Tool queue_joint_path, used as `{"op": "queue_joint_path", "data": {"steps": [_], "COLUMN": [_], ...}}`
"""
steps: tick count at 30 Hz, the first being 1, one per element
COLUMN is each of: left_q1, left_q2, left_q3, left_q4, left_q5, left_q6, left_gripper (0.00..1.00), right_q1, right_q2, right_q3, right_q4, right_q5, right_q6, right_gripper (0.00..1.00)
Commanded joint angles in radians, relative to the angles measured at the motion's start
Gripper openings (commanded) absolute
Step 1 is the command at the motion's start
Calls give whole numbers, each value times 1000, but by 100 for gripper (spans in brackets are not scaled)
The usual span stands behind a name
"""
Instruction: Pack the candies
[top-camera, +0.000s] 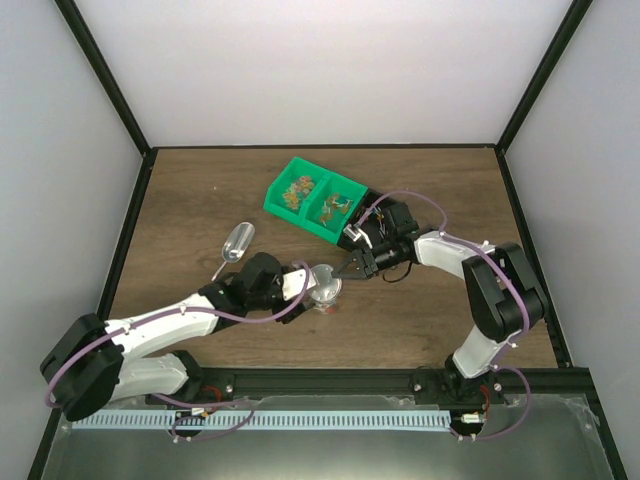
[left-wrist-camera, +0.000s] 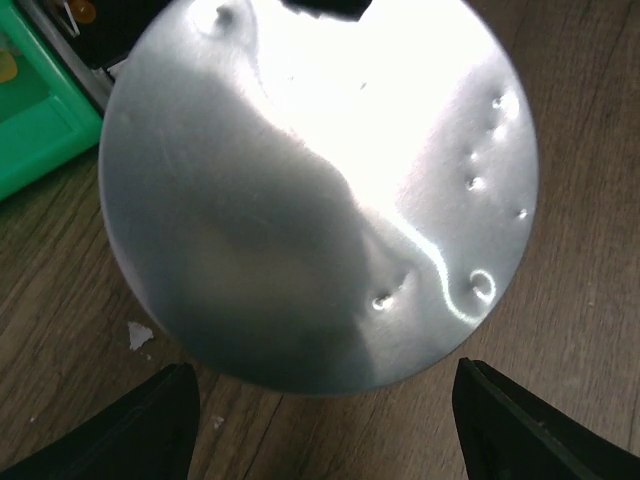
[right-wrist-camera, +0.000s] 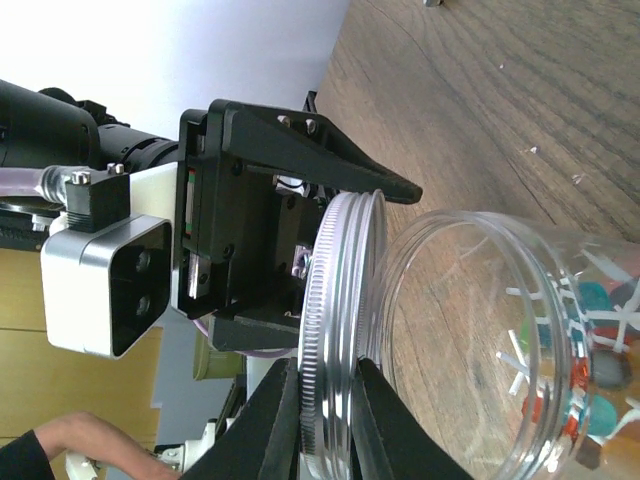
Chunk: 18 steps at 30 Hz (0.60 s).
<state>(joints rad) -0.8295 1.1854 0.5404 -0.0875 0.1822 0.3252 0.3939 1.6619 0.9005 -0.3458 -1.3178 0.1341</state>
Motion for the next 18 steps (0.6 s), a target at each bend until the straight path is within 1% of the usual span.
{"op": "queue_joint_path", "data": {"steps": [1, 5, 7, 9, 12, 18], "left_q1": [-11, -14, -14, -14, -14, -14], "left_q2": [11, 14, 14, 15, 17, 19], "left_q3": [17, 10, 9, 10, 11, 18], "left_q4": [65, 84, 90, 94, 97, 98], "left_q5": [28, 20, 12, 2, -4, -5], "left_q6": [-38, -60, -69, -76, -82, -86], "left_gripper": [71, 68, 67, 65, 63, 63], "right_q1": [-16, -17, -16, -17, -17, -20], "right_q2": [17, 17, 14, 10, 6, -7], "right_q3": [18, 21, 21, 23, 28, 58], "right_q4": [24, 26, 27, 25, 18, -19], "right_q5": [-10, -7, -1, 7, 17, 58], "right_q6": [17, 25, 27, 30, 26, 1], "right_gripper": [8, 9, 13, 20, 25, 48]}}
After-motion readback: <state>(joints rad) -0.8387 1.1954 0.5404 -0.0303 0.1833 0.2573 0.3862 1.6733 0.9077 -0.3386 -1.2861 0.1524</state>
